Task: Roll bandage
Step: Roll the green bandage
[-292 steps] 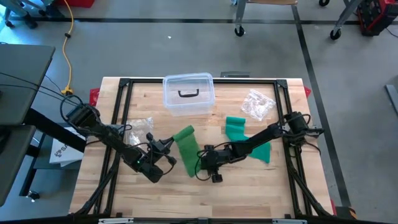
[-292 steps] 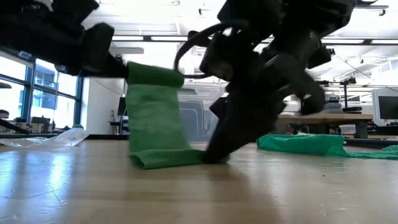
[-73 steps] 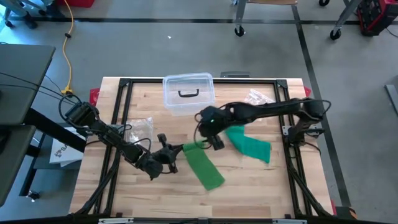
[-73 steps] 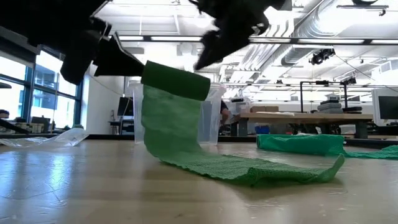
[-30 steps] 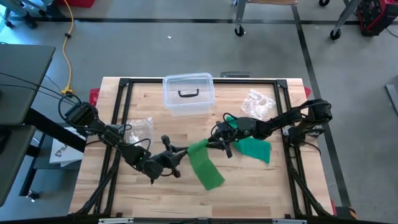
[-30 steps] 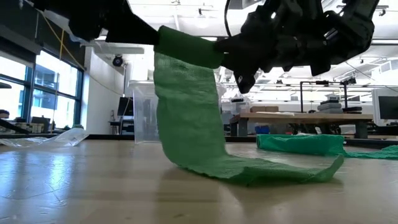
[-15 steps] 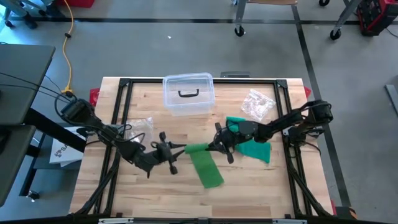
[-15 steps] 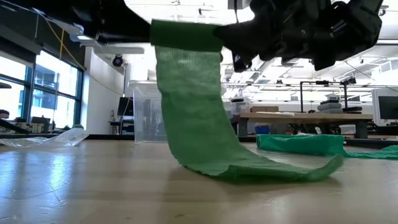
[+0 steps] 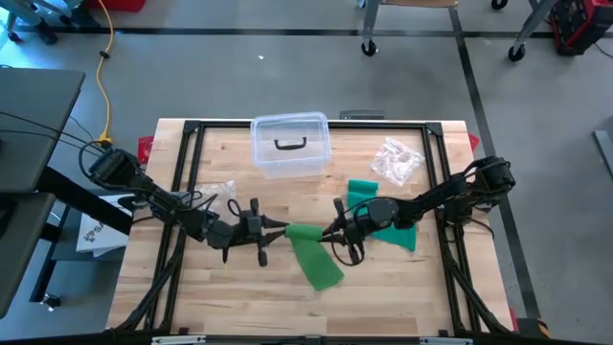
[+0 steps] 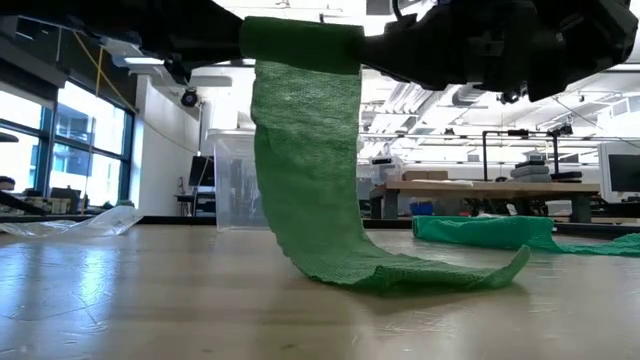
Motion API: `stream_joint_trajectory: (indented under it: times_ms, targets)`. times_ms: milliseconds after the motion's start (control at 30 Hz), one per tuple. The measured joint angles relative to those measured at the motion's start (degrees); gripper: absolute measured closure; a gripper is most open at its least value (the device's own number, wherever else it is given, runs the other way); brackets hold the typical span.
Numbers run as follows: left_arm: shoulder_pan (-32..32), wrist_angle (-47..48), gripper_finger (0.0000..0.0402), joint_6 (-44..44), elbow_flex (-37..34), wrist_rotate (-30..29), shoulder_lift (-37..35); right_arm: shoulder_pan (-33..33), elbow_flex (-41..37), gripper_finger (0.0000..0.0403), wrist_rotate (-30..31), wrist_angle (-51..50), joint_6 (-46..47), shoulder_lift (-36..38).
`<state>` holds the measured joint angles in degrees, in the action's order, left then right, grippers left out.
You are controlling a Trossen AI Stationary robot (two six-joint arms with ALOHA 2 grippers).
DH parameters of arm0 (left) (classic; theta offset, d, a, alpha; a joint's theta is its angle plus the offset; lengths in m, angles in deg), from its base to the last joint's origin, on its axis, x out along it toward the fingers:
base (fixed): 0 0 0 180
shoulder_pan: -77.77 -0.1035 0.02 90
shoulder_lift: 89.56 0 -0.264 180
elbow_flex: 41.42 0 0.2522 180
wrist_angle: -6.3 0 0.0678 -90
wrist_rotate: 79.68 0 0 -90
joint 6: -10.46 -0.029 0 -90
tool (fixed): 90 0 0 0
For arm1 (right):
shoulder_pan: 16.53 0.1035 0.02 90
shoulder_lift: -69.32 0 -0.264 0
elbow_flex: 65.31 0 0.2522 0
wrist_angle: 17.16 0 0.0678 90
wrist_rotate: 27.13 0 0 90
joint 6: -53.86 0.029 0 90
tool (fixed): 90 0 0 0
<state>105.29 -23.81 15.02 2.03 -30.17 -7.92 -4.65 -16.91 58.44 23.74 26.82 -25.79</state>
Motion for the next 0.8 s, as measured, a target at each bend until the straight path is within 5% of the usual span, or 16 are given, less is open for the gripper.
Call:
stream_joint_trajectory:
  times_ms: [167,533,800]
  targets:
    - [-0.2,0.4,0.0391,-2.8,0.0,-0.1,-1.2,-0.1,0.2,0.0368,0.8,-2.6,5.3,0.9]
    - [-0.1,0.2,0.0398,-14.3,0.2,-1.8,-2.8,-1.3,0.3,0.0236,1.3,-22.3,22.6,13.9]
    - [-0.1,0.1,0.04,-17.5,0.2,-6.2,-3.3,2.6,0.3,0.0232,-0.4,-35.9,20.5,20.2]
